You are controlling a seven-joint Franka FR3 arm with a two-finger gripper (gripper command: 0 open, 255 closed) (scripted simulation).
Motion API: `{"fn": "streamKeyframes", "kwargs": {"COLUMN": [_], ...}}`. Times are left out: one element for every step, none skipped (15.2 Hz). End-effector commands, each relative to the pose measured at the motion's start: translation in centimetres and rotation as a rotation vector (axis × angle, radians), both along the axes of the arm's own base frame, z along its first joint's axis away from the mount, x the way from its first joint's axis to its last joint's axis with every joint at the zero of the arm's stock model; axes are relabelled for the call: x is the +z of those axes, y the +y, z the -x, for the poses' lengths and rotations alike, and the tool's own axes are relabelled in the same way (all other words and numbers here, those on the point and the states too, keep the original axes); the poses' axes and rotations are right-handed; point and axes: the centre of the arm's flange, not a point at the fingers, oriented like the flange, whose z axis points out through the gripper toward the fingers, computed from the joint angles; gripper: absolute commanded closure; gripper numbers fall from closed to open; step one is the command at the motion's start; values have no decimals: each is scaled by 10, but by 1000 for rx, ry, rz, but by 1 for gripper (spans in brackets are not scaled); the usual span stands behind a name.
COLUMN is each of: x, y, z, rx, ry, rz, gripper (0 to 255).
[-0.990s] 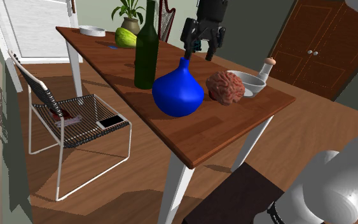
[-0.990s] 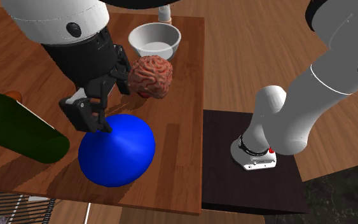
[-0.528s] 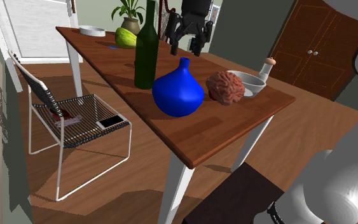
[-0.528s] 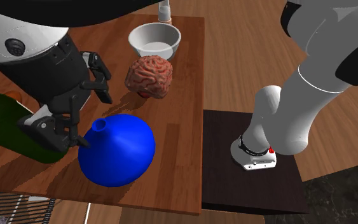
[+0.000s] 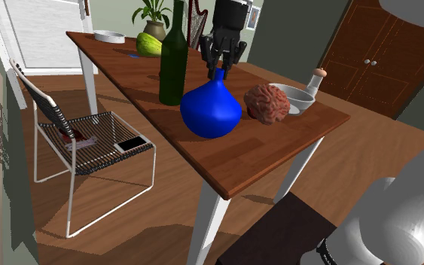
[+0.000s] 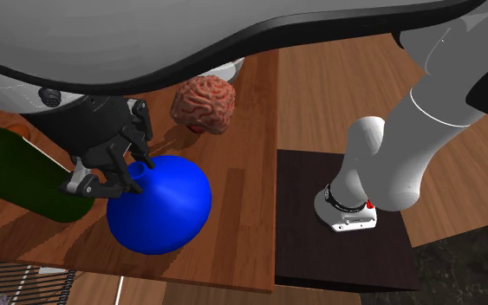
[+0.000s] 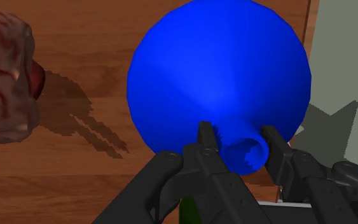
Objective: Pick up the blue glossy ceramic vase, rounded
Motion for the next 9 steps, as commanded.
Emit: {"fn": "streamKeyframes", "kwargs": {"x": [-1, -1, -1, -1, -1, -1, -1, 4, 10], "y": [0, 0, 0, 0, 0, 0, 0, 0, 0], "z": [0, 0, 0, 0, 0, 0, 0, 0, 0], "rx": [0, 0, 0, 0, 0, 0, 0, 0, 0], "ry": [1, 1, 1, 1, 1, 1, 1, 1, 1], "rz": [0, 0, 0, 0, 0, 0, 0, 0, 0], "gripper": [255, 255, 255, 255, 255, 255, 255, 255, 255]}}
